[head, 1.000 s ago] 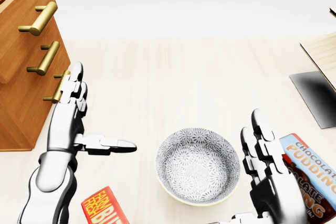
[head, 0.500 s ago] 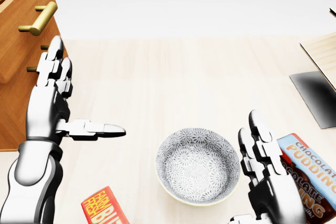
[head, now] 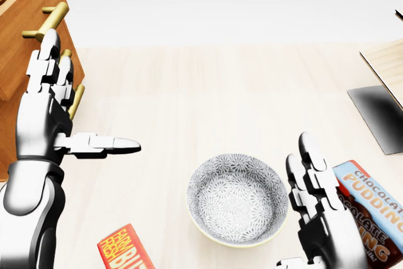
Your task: Close the top drawer of the cabinet and put the bowl on top of it.
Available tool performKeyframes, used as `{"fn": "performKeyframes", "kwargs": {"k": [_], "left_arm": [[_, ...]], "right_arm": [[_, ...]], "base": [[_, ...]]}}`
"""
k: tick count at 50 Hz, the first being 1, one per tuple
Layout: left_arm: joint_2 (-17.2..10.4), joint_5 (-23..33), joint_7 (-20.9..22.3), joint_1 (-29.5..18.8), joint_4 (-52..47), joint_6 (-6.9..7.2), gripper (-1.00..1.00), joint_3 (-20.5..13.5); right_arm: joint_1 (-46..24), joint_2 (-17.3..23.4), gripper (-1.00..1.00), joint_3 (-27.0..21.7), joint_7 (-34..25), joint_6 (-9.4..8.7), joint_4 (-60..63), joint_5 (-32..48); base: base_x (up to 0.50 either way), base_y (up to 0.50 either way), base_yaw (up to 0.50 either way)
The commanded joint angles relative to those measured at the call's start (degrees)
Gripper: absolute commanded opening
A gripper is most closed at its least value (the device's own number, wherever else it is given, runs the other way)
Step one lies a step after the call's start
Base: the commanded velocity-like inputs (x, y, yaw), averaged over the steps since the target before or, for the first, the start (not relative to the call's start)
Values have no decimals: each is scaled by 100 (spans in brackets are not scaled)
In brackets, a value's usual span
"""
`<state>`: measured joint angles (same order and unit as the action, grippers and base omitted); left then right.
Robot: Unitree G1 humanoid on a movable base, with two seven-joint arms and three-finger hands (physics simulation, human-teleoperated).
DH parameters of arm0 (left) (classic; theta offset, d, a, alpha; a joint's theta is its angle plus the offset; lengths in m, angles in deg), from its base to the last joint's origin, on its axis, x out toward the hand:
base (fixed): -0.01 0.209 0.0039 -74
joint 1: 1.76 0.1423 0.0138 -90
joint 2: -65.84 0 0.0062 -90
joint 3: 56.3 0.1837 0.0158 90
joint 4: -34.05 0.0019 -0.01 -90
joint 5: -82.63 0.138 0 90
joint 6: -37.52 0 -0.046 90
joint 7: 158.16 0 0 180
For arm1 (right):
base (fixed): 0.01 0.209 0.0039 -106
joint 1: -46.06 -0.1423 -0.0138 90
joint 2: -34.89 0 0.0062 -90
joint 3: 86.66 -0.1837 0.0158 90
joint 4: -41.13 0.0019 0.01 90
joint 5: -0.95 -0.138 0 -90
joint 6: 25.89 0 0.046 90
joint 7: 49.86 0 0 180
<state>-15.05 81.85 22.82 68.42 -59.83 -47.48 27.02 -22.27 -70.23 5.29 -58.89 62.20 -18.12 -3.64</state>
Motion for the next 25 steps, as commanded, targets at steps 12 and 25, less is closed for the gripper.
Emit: {"fn": "performKeyframes", "kwargs": {"k": [12,25], "left_arm": [[-312,-259,-89,-584,1076,0,100,-352],[-505,-567,-211,-698,1348,0,100,-353]], "right_arm": [[64,-25,100,18,2,24,71,35],[41,3,100,60,52,53,16,47]], "base": [[0,0,0],[0,0,0]]}}
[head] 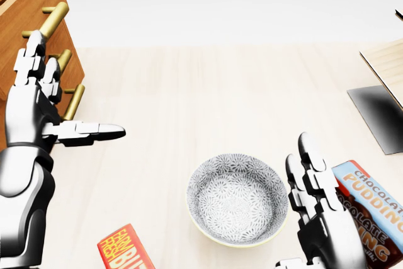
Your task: Close the top drawer of the cabinet and put the bowl on top of it.
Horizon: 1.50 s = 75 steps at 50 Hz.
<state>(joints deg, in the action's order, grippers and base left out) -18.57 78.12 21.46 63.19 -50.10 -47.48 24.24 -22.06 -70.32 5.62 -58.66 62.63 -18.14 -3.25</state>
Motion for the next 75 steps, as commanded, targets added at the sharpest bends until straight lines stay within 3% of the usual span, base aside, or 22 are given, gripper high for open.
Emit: {"fn": "performKeyframes", "kwargs": {"k": [1,36,55,75], "left_arm": [[-161,-192,-75,-193,435,0,100,-74],[-278,-202,-146,-512,765,0,100,-76],[-485,-260,-159,-1059,2354,0,100,-104],[-655,-502,-152,-1061,2452,0,100,-207]], "right_arm": [[25,18,100,16,19,15,26,-10],[5,13,100,-3,-7,-25,15,-19],[14,26,100,60,30,49,-43,15],[-33,39,100,104,74,67,-124,65]], "base": [[0,0,0],[0,0,0],[0,0,0],[0,0,0]]}}
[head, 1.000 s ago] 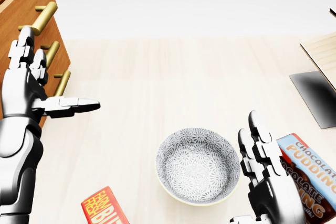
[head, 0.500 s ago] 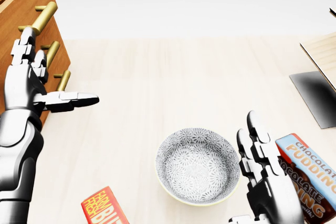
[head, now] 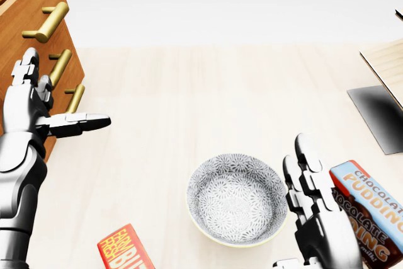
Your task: Close the top drawer of the cabinet and put the bowl on top of it.
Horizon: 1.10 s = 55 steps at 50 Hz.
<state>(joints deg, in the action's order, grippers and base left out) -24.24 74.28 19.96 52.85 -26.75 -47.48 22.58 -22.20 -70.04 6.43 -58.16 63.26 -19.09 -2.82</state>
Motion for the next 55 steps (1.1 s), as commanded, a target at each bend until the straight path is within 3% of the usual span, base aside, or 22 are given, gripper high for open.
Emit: {"fn": "performKeyframes", "kwargs": {"k": [1,30,55], "left_arm": [[-89,-119,-3,-27,115,0,100,-39],[-212,-280,2,1,-67,0,100,-138],[-410,-359,-7,-423,913,0,100,-147]], "right_arm": [[-20,11,100,23,23,4,-29,22],[13,16,100,45,29,24,-19,37],[36,34,100,70,46,28,7,27]], "base": [[0,0,0],[0,0,0],[0,0,0]]}}
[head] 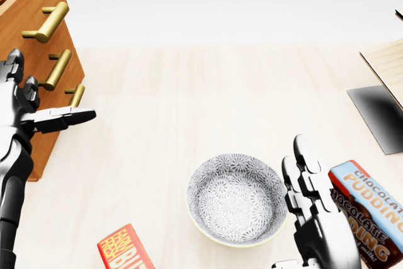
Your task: Close the top drawer of the cabinet and put the bowl on top of it.
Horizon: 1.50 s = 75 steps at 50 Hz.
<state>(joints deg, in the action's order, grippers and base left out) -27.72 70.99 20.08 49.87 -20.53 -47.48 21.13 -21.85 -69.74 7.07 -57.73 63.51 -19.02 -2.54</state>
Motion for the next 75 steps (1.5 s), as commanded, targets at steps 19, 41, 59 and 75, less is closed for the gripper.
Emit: {"fn": "performKeyframes", "kwargs": {"k": [19,41,59,75], "left_arm": [[-268,-178,-3,-319,676,0,100,-117],[-288,-265,15,-313,658,0,100,-76],[-565,-772,247,-386,751,0,100,-257],[-621,-862,190,-306,489,0,100,-283]], "right_arm": [[-27,-7,100,51,20,62,-110,61],[-36,20,100,76,52,69,-130,52],[-58,22,100,81,68,30,-120,58],[-49,26,100,86,65,59,-141,58]], "base": [[0,0,0],[0,0,0],[0,0,0],[0,0,0]]}}
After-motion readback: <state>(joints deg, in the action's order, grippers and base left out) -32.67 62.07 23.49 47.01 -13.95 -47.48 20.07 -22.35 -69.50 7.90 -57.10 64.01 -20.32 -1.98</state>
